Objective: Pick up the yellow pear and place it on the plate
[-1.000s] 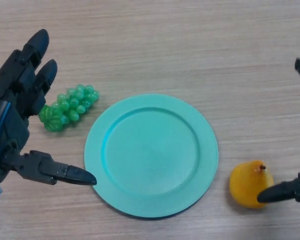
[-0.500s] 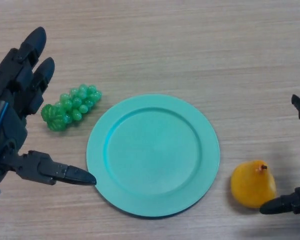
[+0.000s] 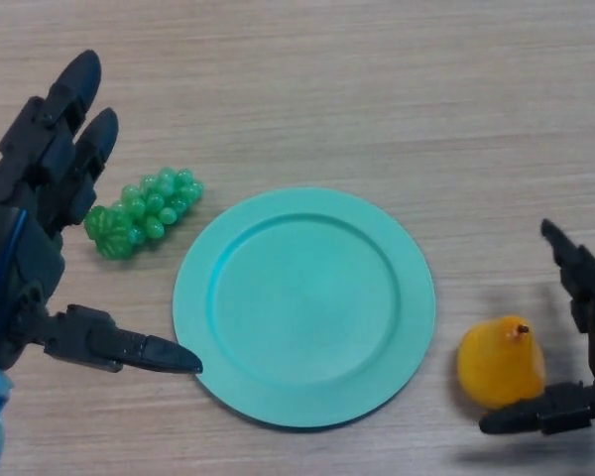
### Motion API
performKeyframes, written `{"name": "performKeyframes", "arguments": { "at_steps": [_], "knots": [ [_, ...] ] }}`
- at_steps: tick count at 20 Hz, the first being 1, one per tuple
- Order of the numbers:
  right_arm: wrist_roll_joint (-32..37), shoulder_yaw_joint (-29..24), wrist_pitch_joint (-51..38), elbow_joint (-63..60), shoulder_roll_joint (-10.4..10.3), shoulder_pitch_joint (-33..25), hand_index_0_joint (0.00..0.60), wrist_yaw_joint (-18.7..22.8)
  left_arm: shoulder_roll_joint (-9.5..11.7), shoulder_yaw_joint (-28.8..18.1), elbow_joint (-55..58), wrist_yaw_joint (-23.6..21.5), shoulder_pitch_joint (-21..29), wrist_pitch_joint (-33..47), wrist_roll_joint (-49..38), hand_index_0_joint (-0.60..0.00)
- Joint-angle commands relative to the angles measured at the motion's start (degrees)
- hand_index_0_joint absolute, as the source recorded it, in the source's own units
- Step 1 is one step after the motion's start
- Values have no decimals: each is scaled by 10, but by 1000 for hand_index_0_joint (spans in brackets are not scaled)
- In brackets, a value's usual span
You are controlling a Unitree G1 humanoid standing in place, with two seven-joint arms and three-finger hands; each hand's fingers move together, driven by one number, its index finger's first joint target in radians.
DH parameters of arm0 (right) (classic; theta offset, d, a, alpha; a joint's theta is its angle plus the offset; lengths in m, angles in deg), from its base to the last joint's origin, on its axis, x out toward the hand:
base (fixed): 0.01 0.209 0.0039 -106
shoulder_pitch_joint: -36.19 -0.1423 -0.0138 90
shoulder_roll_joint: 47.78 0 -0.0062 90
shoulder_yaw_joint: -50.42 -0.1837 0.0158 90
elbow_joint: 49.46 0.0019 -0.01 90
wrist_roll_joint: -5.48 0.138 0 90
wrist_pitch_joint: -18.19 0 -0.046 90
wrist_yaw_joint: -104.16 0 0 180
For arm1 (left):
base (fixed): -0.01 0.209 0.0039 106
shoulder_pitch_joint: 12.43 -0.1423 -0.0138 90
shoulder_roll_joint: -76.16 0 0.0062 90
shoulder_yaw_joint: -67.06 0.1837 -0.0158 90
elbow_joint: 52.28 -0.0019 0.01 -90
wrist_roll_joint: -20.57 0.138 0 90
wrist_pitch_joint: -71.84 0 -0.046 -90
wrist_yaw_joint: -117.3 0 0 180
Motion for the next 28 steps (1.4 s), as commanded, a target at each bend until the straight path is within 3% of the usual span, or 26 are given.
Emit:
{"name": "performKeyframes", "arguments": {
  "at_steps": [1, 2, 3, 8, 12, 15, 19, 23, 27, 28],
  "knots": [
    [-22, -15, -44, 24, 15, -14, 352, 27, 14, -34, 30, -7, 9, 79, 0, 0],
    [-35, -16, -27, 28, 17, -12, 450, 33, 16, -40, 36, -4, 8, 71, -1, 0],
    [-89, -17, -11, 34, 24, -9, 600, 52, 16, -58, 47, -2, 8, 48, -15, 0],
    [-94, -16, 25, 95, 17, 28, 600, 15, 21, -60, 61, 13, 8, 22, -5, 0],
    [-83, -17, 124, 235, 3, 42, 600, -20, 19, -64, 66, 20, 6, 9, -9, 0],
    [-90, 22, 219, 337, -9, 17, 600, -30, 10, -63, 57, 19, -9, 48, -11, 0],
    [-110, 101, 256, 343, -29, -56, 600, -39, 6, -84, 68, 7, -13, 37, -43, 0],
    [-76, 166, 274, 271, -40, -128, 600, 7, 11, -100, 85, -3, -13, 25, -73, 0],
    [-36, 223, 315, 192, -41, -163, 600, 56, 0, -111, 89, 34, -37, 47, -65, 0],
    [-67, 232, 309, 169, -41, -168, 600, 61, -4, -118, 89, 31, -37, 52, -74, 0]
  ]
}}
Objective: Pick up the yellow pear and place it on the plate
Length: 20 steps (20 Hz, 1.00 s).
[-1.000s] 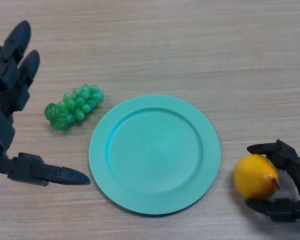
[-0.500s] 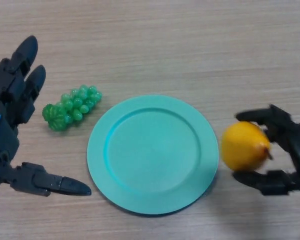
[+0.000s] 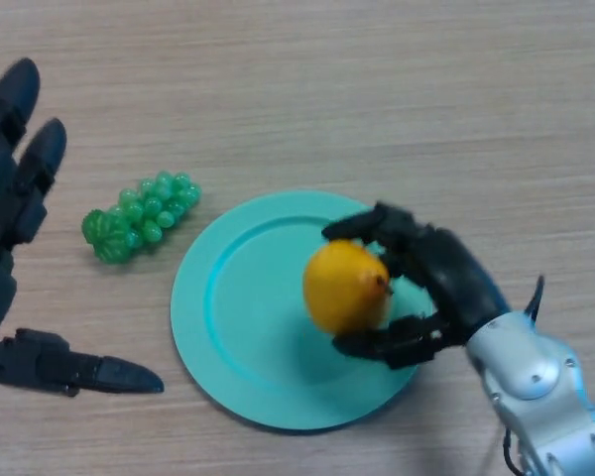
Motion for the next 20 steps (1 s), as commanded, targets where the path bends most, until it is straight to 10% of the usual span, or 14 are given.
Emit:
{"name": "performKeyframes", "arguments": {
  "at_steps": [1, 3, 8, 20],
  "knots": [
    [-27, -3, -54, -10, 0, -39, 600, 40, 9, -50, 29, 0, 8, 90, -26, 0],
    [-15, 6, -45, -28, 0, -47, 600, 50, 5, -51, 26, -11, 6, 107, -33, 0],
    [7, 10, -65, -22, 0, -67, 17, 76, 5, -40, 19, -14, 0, 115, -19, 0],
    [47, -196, -51, 272, 20, 46, 0, -29, 18, 3, -19, -11, 26, 114, 16, 0]
  ]
}}
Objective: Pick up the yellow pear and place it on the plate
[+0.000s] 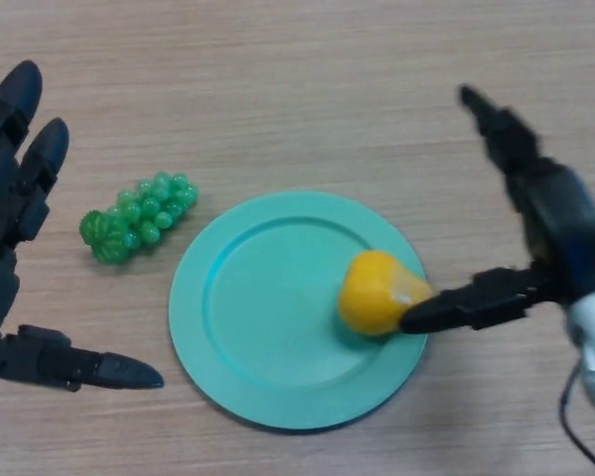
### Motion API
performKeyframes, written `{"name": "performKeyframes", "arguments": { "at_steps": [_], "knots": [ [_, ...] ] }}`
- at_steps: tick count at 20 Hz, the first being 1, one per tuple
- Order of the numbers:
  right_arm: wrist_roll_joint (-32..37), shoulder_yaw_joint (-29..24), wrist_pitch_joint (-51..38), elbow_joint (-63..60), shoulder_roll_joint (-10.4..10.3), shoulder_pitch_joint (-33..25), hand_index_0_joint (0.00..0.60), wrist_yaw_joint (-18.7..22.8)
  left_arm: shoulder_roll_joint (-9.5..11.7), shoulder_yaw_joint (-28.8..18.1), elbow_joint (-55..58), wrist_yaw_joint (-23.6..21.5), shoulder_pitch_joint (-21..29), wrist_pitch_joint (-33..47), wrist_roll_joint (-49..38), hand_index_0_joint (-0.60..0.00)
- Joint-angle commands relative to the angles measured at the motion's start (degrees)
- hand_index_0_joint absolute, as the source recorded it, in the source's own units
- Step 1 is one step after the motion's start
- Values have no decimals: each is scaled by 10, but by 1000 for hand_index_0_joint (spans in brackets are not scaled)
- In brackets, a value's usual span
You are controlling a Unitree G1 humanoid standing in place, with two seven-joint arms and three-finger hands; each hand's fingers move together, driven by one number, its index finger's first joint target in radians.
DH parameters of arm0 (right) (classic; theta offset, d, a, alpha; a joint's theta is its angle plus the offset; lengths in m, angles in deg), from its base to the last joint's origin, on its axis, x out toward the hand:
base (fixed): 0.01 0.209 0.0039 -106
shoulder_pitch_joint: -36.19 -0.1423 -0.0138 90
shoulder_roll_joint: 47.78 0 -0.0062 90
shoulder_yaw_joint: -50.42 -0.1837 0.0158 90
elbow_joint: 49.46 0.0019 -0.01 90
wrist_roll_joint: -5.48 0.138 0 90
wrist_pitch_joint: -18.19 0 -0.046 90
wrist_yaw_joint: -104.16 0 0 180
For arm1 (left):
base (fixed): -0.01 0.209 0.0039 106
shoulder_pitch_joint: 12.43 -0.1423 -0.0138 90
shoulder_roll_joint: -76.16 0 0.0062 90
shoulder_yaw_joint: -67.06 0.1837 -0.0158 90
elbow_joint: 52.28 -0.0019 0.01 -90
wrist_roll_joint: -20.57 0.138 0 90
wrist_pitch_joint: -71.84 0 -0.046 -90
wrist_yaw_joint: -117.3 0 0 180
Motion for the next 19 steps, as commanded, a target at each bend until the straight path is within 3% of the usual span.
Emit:
{"name": "performKeyframes", "arguments": {
  "at_steps": [1, 5, 15, 19],
  "knots": [
    [57, -55, -53, 78, 25, 20, 0, -3, 20, -5, 11, -10, 19, 77, 19, 0],
    [95, -95, -28, 151, 30, 76, 0, -6, 30, -5, 17, -8, 30, 37, 15, 0],
    [69, -104, -53, 186, 25, 105, 0, -15, 39, 12, -3, -21, 52, 18, 39, 0],
    [67, -107, -64, 193, 23, 109, 0, -22, 44, -6, -1, -7, 58, 4, 43, 0]
  ]
}}
